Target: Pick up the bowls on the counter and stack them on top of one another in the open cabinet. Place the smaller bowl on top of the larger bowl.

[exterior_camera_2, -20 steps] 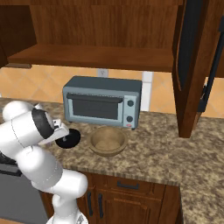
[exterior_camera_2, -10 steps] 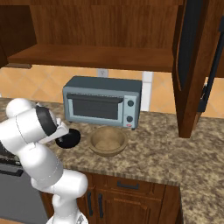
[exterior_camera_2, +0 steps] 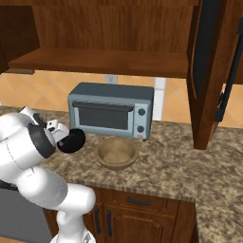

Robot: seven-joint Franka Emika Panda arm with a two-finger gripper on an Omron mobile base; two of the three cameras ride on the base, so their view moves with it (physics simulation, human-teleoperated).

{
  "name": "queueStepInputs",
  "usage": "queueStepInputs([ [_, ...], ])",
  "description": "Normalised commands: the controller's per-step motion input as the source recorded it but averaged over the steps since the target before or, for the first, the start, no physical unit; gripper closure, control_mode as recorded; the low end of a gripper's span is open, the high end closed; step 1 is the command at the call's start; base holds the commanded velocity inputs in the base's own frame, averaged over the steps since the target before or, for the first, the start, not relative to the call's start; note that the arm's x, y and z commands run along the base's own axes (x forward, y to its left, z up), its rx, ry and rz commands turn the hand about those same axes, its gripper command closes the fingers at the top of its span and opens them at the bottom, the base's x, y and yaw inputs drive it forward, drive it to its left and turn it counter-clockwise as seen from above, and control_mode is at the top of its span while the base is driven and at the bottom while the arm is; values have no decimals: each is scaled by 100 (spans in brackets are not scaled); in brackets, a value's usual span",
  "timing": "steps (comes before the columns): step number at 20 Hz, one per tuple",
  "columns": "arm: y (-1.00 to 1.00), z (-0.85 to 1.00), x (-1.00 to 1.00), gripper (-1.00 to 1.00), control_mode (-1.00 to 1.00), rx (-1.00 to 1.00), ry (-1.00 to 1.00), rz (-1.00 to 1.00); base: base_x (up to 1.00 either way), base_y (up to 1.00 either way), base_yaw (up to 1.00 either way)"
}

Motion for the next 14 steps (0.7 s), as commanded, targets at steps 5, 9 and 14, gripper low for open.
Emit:
queueStepInputs([
  [5, -34, 82, -5, 100, -100, -16, -18, -3, 0, 0, 0],
  [9, -98, 38, 10, 100, -100, -1, 7, -9, 0, 0, 0],
  [14, -100, 2, 16, 100, -100, 0, 15, -7, 0, 0, 0],
])
